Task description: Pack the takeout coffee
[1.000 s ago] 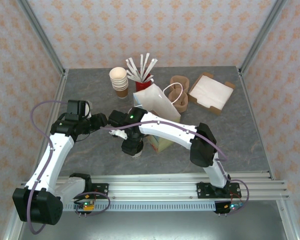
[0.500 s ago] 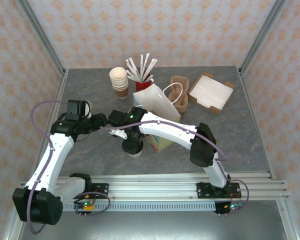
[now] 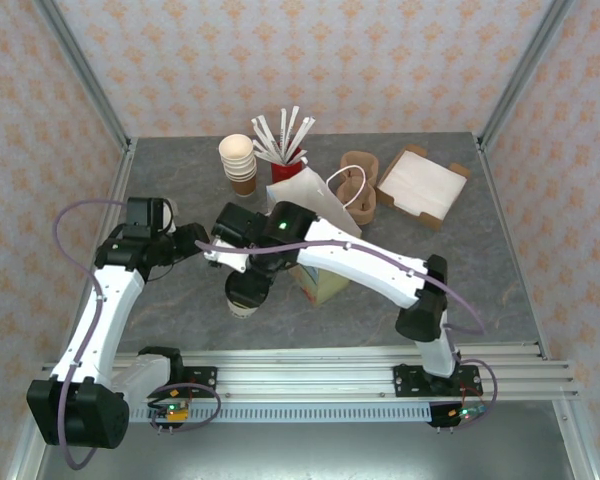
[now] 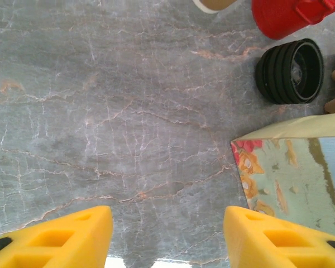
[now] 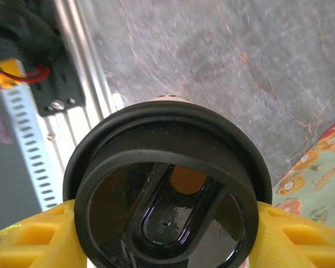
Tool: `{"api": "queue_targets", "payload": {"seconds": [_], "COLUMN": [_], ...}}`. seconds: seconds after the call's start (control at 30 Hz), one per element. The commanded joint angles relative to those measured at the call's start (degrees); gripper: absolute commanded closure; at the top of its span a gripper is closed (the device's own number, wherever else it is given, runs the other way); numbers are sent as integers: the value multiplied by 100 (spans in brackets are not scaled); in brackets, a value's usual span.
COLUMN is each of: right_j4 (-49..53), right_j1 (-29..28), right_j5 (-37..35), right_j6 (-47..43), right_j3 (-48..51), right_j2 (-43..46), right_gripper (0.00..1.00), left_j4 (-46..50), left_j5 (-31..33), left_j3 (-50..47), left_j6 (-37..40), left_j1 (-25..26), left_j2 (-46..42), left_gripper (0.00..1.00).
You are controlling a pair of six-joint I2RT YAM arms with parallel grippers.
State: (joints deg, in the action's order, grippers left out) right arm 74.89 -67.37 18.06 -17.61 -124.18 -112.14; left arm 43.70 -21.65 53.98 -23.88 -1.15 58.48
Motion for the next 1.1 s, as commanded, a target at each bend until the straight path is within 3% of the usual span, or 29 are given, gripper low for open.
{"api": "queue_targets", "payload": {"seconds": [0.0,0.47,0.77,0.9,1.07], "right_j4": [203,166,740,1068,1340], "right_j1": [-7,387,1777,2403,2554], "right_j5": [286,466,-156,-522,-1113], "right_j6": [132,778,1595,1760,1830], "right_j3": [-316,-1506,-2107,-2080,-1911], "right_j2": [442,1396,1614,1667,1643], "right_gripper": [45,47,46,46,47], "left_j4": [188,-24,-520,-457,-177], "left_j5": [36,-547,48,141,239], "left_j3": [311,1405,2573,3199,3966], "left_j6": [138,-76,85,706,1578], "left_j1": [-43,97,1368,1877,2312], "left_j2": [-73,-17,1005,1701,2491], "left_gripper": [44,44,39,38,36]}}
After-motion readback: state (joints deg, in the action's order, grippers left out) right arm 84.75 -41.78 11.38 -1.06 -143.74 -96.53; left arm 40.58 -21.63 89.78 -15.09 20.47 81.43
